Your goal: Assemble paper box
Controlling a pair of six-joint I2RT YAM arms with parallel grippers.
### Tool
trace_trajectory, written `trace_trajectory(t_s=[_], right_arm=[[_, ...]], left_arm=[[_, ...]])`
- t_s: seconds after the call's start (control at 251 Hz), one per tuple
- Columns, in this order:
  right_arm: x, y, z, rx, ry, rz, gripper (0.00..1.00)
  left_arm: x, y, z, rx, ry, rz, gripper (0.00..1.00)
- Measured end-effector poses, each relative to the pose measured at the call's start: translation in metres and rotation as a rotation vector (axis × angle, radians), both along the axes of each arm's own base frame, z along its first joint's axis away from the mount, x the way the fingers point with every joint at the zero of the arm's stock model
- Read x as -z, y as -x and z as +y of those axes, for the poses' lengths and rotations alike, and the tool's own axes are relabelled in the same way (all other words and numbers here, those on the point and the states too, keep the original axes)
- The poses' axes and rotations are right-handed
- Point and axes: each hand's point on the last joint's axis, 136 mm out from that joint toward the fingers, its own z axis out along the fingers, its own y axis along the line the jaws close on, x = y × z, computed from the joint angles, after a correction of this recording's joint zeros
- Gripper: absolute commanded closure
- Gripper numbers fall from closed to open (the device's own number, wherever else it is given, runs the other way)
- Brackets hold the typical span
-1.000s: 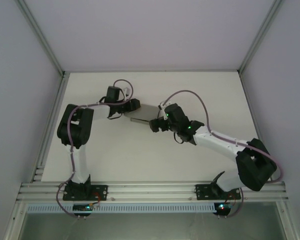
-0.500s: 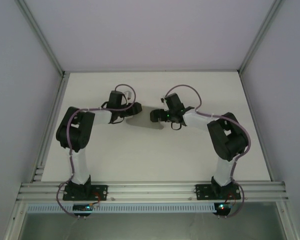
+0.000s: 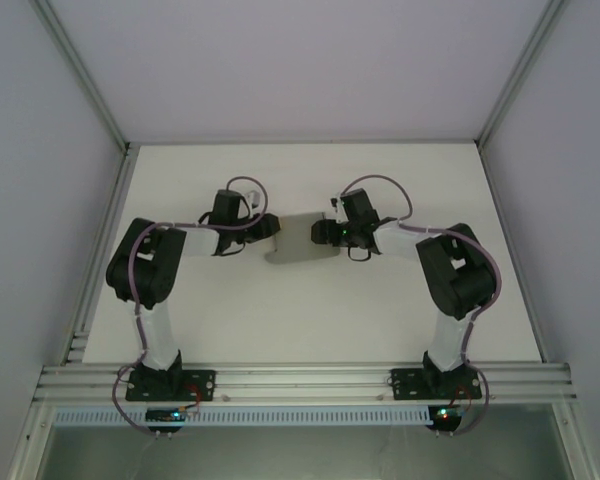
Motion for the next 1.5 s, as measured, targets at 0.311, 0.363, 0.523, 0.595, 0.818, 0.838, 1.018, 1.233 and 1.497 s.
trace_trajectory(t_s=[0.311,0.363,0.523,0.595,0.818,0.838,1.018,1.233,1.497], right_arm=[[-0.003,0.001,-0.010,0.025,-0.066,0.066,0.01],[-0.007,0.000,-0.011,0.026,-0.096,0.078,0.01],[-0.020,0.001,0.001,0.015,-0.216,0.118,0.03],[-0.027,0.000,0.010,0.007,-0.284,0.131,0.08],[-0.027,-0.008,0.028,0.013,-0.427,0.217,0.14],[-0.026,-0.008,0.029,0.015,-0.430,0.224,0.14],[-0.023,-0.003,0.033,0.015,-0.435,0.266,0.14],[-0.018,0.002,0.033,0.018,-0.422,0.290,0.15],[-0.025,0.002,0.055,-0.016,-0.502,0.297,0.42]], left_arm=[[0.000,0.007,0.016,-0.030,0.173,0.019,0.76],[0.000,0.008,0.019,-0.034,0.195,0.021,0.77],[-0.001,0.008,0.022,-0.043,0.230,0.019,0.79],[-0.001,0.008,0.021,-0.043,0.245,0.017,0.78],[0.000,0.006,0.027,-0.062,0.286,0.004,0.78],[0.000,0.006,0.027,-0.065,0.292,0.003,0.78],[-0.001,0.006,0.030,-0.077,0.318,-0.016,0.80],[-0.001,0.006,0.032,-0.084,0.323,-0.016,0.79],[-0.001,0.006,0.032,-0.086,0.324,-0.019,0.76]])
